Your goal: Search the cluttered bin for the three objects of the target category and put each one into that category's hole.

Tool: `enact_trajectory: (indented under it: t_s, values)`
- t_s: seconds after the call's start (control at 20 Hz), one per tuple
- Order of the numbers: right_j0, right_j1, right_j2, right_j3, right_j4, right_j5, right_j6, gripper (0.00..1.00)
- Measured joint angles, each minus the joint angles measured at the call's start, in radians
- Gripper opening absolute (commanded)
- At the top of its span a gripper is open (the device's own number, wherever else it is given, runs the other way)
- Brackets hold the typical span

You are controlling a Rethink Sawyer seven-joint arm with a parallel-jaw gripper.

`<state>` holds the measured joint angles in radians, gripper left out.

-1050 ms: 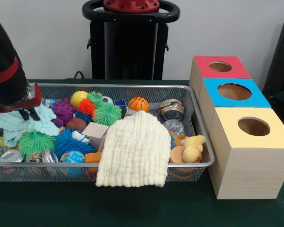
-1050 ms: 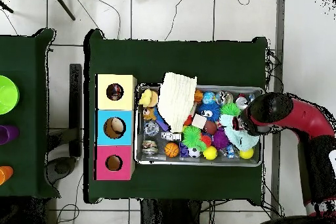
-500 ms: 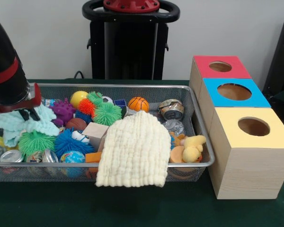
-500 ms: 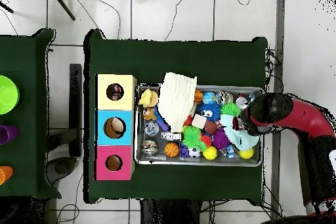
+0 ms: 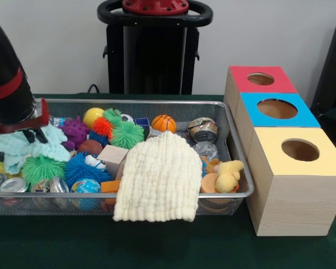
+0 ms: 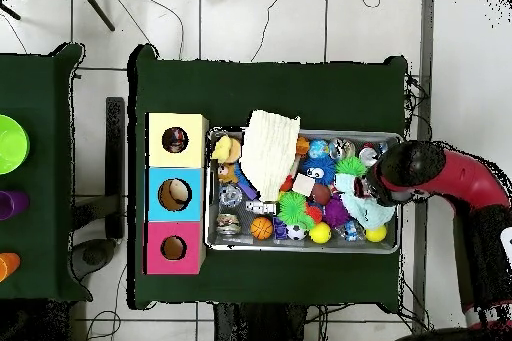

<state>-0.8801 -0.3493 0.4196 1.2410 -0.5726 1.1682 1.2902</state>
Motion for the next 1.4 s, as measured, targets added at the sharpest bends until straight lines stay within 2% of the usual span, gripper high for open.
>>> enact_trajectory:
  t_s: [0.45,0.75,1.4]
  values:
    - [0.036,-0.019,0.000,0.008,-0.001,0.000,0.000,0.00]
    - [0.056,-0.031,-0.001,0.046,0.001,0.000,0.000,0.00]
    - [0.081,-0.115,-0.012,0.196,0.045,-0.012,0.000,0.00]
